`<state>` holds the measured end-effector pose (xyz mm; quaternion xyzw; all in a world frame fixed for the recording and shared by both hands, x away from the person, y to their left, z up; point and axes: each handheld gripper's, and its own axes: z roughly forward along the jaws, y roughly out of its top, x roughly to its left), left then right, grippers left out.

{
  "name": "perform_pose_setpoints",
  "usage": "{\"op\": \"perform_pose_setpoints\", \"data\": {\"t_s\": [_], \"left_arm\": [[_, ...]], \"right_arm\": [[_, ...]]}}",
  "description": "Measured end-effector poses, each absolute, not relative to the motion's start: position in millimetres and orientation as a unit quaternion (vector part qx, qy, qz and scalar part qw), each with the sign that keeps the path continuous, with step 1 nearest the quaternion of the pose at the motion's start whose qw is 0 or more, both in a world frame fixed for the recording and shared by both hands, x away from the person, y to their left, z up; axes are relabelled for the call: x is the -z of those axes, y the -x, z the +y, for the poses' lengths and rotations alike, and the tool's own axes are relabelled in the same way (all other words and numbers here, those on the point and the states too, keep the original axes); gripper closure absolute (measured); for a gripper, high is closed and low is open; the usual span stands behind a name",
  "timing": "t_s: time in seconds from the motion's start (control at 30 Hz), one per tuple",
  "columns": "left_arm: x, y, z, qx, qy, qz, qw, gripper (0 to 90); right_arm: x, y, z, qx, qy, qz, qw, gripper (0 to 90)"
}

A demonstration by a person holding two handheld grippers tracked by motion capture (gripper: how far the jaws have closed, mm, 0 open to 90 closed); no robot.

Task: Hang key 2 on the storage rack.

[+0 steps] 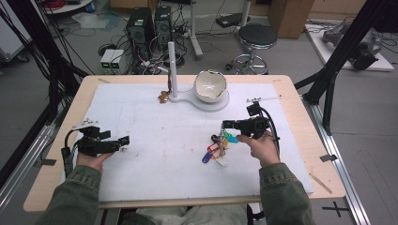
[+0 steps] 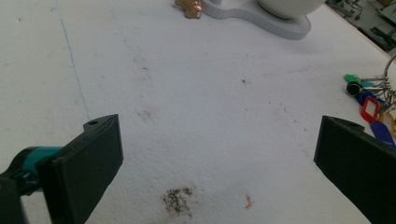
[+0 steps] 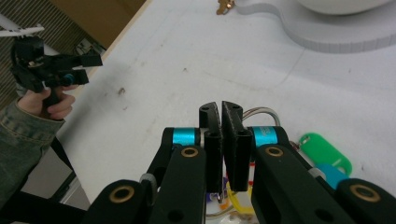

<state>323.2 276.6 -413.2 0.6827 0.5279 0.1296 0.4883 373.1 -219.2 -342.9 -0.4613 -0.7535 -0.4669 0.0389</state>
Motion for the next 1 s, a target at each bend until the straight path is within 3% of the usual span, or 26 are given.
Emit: {"op": "perform_pose_setpoints", "data": {"t_s": [1.0], "left_arm": [[414, -326, 282, -0.121, -0.668, 0.533, 0.504, 1.7]], "right_arm": [[277, -421, -190, 0.502, 0.414, -0.759, 0.023, 87.8]]}}
